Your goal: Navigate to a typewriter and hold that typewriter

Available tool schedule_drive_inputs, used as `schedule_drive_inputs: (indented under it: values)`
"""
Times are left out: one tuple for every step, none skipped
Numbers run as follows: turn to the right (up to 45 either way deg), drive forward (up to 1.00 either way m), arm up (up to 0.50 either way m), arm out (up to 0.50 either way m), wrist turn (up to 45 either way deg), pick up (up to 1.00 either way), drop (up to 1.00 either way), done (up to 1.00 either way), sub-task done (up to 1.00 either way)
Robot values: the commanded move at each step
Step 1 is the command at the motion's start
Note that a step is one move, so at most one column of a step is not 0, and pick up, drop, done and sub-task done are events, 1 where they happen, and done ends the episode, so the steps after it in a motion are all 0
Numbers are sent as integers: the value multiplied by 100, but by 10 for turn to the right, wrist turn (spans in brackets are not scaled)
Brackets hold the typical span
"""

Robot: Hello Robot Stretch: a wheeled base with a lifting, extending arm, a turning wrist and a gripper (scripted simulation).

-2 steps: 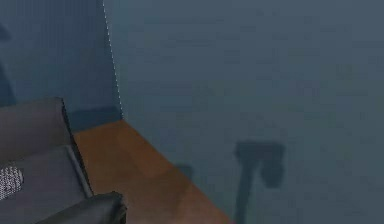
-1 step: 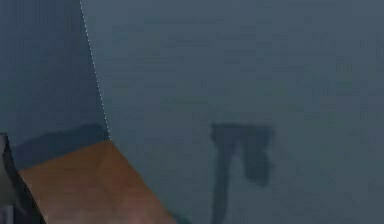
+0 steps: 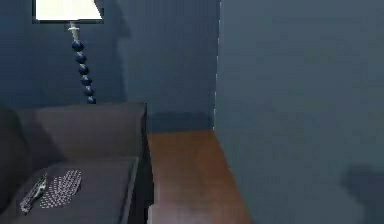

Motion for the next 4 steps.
schedule_drive_inputs:
  values:
    - [0,85,0,0,0,0,0,0,0]
    - [-450,0,0,0,0,0,0,0,0]
    - [-450,0,0,0,0,0,0,0,0]
    - [-450,0,0,0,0,0,0,0,0]
